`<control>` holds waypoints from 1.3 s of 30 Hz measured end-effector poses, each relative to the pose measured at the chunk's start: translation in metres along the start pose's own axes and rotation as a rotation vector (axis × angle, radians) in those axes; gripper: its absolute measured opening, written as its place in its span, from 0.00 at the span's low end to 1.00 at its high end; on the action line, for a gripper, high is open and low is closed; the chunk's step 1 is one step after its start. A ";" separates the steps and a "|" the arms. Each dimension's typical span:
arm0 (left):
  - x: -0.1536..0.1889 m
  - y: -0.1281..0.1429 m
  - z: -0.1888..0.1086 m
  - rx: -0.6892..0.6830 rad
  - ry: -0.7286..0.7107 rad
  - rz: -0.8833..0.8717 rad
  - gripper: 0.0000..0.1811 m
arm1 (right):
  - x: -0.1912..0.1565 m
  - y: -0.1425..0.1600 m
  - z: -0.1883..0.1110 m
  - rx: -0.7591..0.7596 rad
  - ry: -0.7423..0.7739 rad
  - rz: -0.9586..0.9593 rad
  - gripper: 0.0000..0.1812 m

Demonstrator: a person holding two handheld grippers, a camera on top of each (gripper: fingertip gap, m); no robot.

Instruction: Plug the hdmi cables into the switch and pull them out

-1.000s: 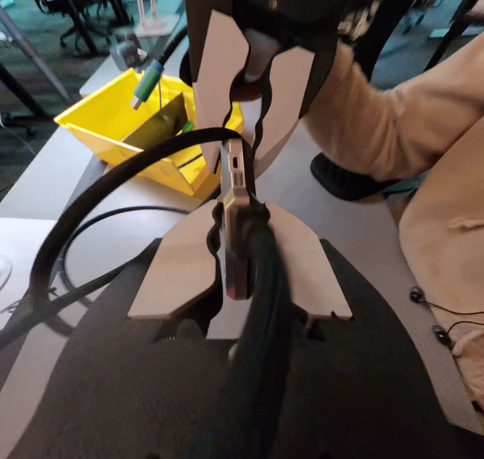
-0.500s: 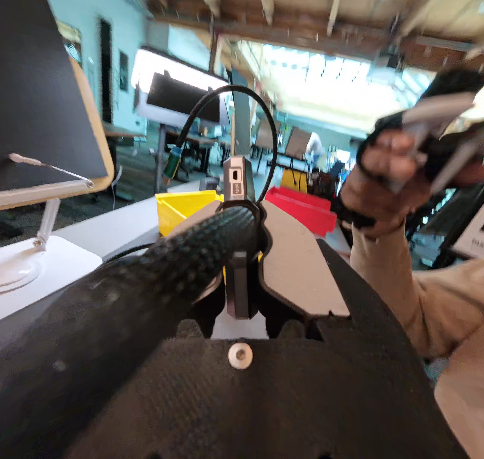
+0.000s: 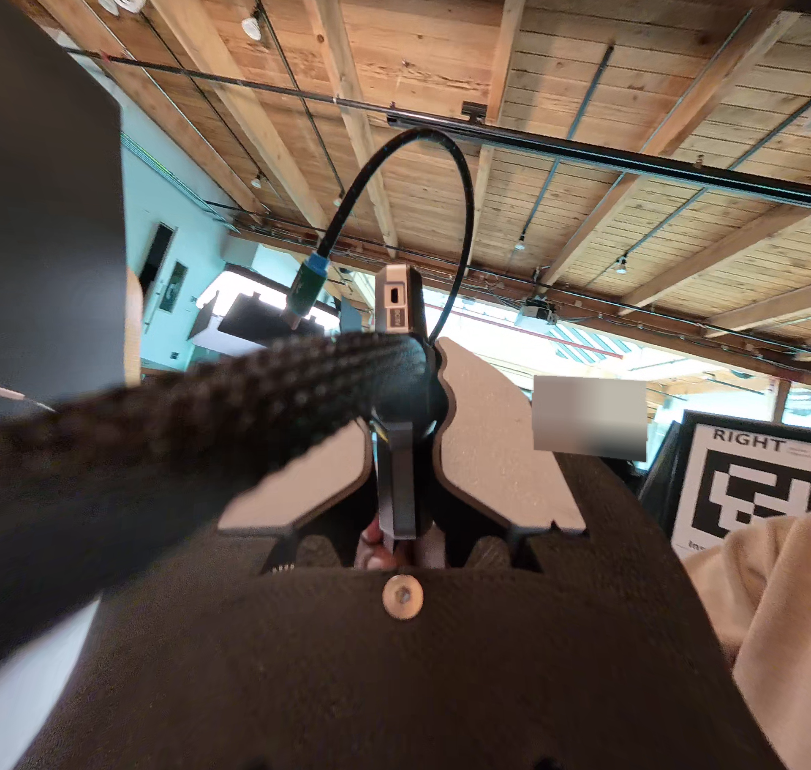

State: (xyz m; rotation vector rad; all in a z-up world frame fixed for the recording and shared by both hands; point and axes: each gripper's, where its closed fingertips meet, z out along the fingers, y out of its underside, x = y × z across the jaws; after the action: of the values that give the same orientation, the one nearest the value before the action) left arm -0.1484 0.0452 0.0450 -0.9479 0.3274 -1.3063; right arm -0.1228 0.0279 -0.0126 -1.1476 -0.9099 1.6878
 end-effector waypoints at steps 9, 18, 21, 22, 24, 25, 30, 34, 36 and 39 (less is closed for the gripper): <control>0.021 0.040 0.014 -0.238 0.130 -0.018 0.13 | -0.012 -0.012 -0.021 -0.150 0.010 -0.256 0.06; 0.018 0.092 -0.005 -0.606 0.179 0.182 0.12 | -0.014 -0.008 -0.030 -0.269 0.050 -0.378 0.06; 0.016 0.091 -0.010 -0.579 0.212 0.193 0.11 | -0.011 -0.004 -0.026 -0.295 0.077 -0.399 0.06; 0.016 0.089 -0.010 -0.567 0.218 0.193 0.11 | -0.011 -0.004 -0.025 -0.292 0.081 -0.400 0.06; 0.015 0.088 -0.009 -0.541 0.223 0.177 0.11 | -0.010 -0.005 -0.024 -0.276 0.080 -0.392 0.06; 0.014 0.088 -0.008 -0.531 0.219 0.166 0.11 | -0.009 -0.006 -0.024 -0.262 0.077 -0.390 0.06; 0.010 0.094 -0.001 -0.566 0.171 0.176 0.11 | -0.003 -0.008 -0.034 -0.244 0.023 -0.324 0.06; 0.006 0.101 0.002 -0.593 0.145 0.184 0.12 | 0.001 -0.008 -0.042 -0.226 -0.031 -0.270 0.06; 0.001 0.105 0.002 -0.602 0.130 0.167 0.12 | 0.007 -0.005 -0.045 -0.226 -0.036 -0.262 0.06; -0.003 0.107 0.002 -0.605 0.119 0.146 0.12 | 0.011 -0.004 -0.048 -0.231 -0.030 -0.273 0.06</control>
State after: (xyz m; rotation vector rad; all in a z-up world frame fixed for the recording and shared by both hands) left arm -0.0759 0.0449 -0.0344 -1.3209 0.9028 -1.1475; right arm -0.0786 0.0439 -0.0272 -1.0928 -1.2465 1.4088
